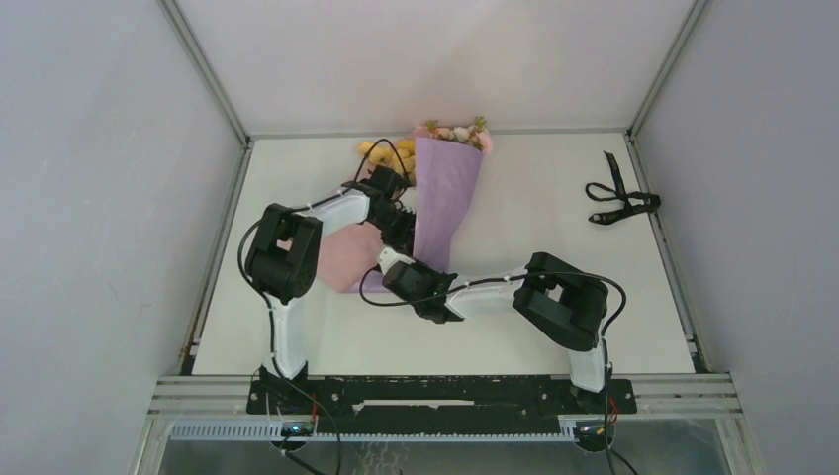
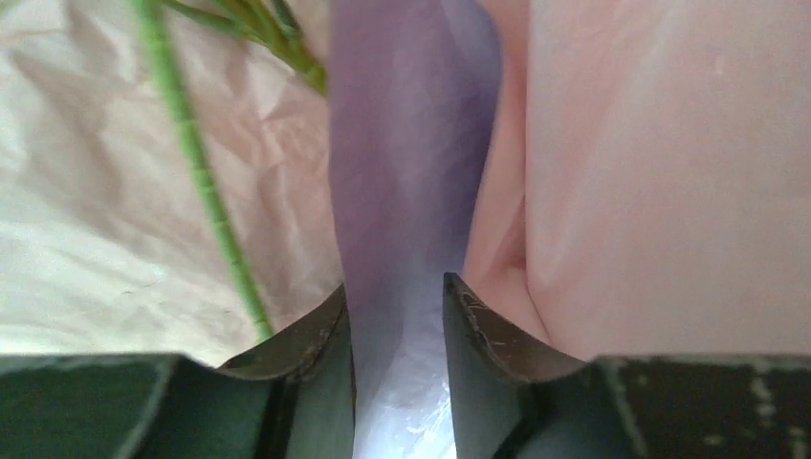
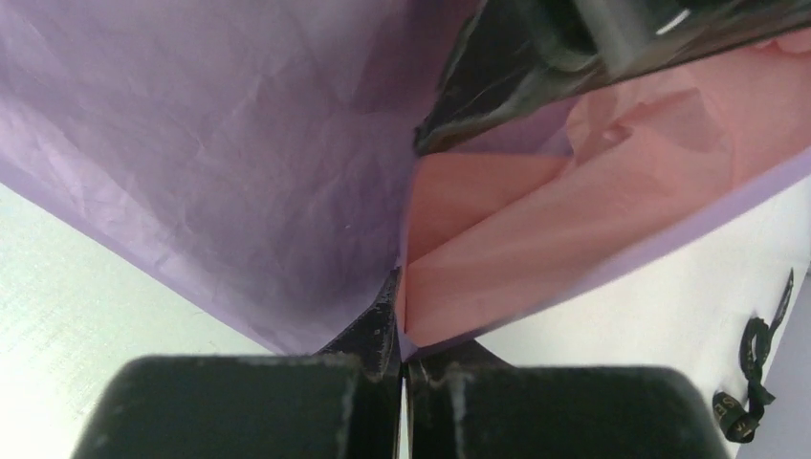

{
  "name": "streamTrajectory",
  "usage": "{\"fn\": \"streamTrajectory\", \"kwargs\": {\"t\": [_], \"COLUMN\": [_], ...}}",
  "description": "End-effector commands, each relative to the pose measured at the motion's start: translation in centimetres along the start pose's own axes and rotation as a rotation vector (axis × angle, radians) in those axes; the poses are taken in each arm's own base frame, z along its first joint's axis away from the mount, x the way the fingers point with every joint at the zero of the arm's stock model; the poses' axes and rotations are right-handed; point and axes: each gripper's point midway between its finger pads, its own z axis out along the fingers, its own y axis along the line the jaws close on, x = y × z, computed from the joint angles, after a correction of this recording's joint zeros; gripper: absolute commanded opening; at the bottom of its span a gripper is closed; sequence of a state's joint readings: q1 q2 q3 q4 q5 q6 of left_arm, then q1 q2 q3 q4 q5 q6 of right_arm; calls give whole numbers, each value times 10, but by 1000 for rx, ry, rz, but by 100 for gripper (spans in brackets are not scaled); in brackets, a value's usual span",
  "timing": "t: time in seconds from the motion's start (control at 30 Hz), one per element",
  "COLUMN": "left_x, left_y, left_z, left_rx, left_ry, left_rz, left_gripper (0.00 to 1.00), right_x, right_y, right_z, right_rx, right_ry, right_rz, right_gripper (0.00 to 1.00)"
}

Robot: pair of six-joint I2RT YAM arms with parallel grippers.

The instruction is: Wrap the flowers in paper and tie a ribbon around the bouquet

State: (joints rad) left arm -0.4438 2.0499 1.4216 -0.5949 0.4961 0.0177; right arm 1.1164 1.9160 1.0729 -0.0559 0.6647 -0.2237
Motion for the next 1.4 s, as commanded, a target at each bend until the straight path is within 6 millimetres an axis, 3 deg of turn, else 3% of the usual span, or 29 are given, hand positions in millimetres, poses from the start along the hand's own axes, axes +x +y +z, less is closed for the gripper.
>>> {"fn": "streamTrajectory", "kwargs": {"t": [0.0, 0.07, 0.2, 0.33, 0.4, 0.5, 0.7, 0.83, 0.87, 0.9, 1.0, 1.03, 1.13, 1.3, 1.37], "left_x": [-31, -41, -61, -79, -88, -102, -106, -110, -112, -113, -111, -109, -94, -65, -55], "left_y": [-8, -6, 5, -23, -45, -52, -31, -41, -46, -51, -58, -57, -42, 25, 40], "left_z": [-53, -76, -125, -153, -157, -144, -90, -79, -80, -82, -87, -88, -86, -70, -61], "left_rx": [68, 80, 71, 195, 304, 330, 302, 372, 389, 407, 427, 423, 391, 201, 174], "left_ry": [-139, -191, -311, -420, -470, -488, -348, -314, -319, -325, -339, -336, -309, -285, -262], "left_rz": [12, 29, 46, 96, 87, 67, -64, -72, -55, -37, -23, -26, -81, -232, -280], "left_gripper": [46, 56, 64, 77, 97, 100, 100, 99, 93, 79, 20, 4, 0, 0, 0], "right_x": [-3, 1, 4, 7, 8, 9, 8, 6, 6, 6, 8, 8, 6, -7, -10], "right_y": [15, 17, 19, 18, 18, 18, 17, 17, 17, 17, 16, 15, 10, 11, 10], "right_z": [3, 4, 5, 6, 6, 6, 5, 5, 4, 4, 3, 3, -1, -24, -37], "right_rx": [-59, -68, -76, -74, -76, -76, -70, -66, -64, -61, -57, -52, -32, -42, -51], "right_ry": [1, 15, 23, 34, 37, 39, 37, 30, 29, 31, 37, 39, 37, -26, -50], "right_rz": [-44, -51, -65, -84, -90, -94, -99, -117, -123, -127, -140, -143, -156, -229, -280], "right_gripper": [0, 0, 0, 0, 0, 0, 0, 0, 0, 0, 0, 0, 12, 62, 75]}}
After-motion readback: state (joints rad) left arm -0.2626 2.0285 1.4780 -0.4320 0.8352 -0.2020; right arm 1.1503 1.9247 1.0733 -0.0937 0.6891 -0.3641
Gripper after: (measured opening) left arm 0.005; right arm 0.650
